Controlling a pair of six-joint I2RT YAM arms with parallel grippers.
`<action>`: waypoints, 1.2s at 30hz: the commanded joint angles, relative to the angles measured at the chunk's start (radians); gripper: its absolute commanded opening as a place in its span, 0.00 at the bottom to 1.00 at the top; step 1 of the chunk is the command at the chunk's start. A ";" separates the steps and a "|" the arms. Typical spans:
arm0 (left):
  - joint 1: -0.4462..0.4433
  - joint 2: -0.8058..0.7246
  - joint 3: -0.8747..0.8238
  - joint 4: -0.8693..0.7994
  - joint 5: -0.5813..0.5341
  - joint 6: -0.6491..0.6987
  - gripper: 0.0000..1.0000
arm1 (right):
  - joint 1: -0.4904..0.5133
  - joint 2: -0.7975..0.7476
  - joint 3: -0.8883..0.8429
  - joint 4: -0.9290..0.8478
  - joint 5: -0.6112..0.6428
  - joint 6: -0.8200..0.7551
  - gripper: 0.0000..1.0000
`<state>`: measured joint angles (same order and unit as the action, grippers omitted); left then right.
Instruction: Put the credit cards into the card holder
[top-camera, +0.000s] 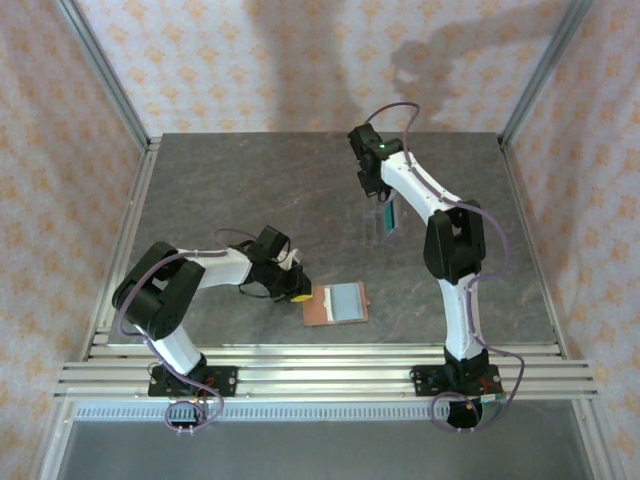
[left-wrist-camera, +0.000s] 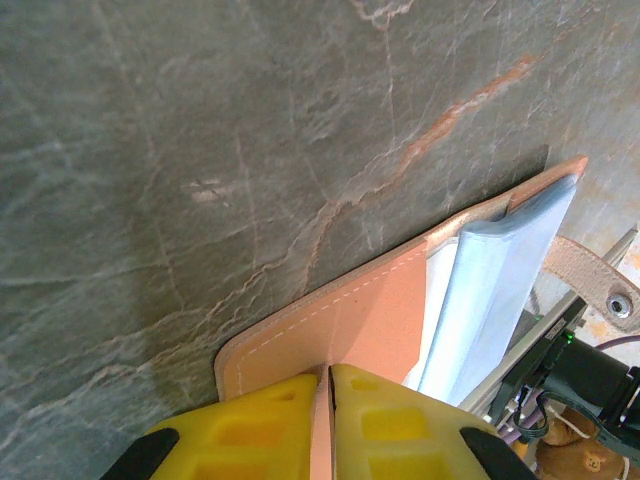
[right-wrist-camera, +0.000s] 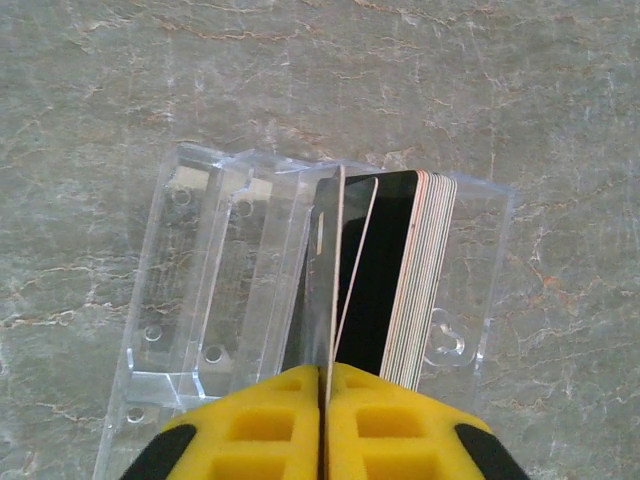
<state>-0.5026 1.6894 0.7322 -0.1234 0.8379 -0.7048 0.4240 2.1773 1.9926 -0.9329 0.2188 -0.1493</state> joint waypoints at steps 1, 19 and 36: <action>-0.020 0.052 -0.008 -0.040 -0.025 0.021 0.15 | 0.001 -0.036 0.040 -0.070 -0.026 0.031 0.05; -0.021 0.077 -0.004 -0.029 -0.010 0.030 0.15 | -0.001 -0.001 0.075 -0.116 0.106 0.053 0.10; -0.021 0.099 0.001 -0.018 0.003 0.028 0.14 | -0.002 0.007 0.079 -0.126 0.072 0.068 0.00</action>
<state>-0.5041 1.7287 0.7513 -0.1074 0.8867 -0.6971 0.4248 2.1777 2.0407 -1.0153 0.2802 -0.0998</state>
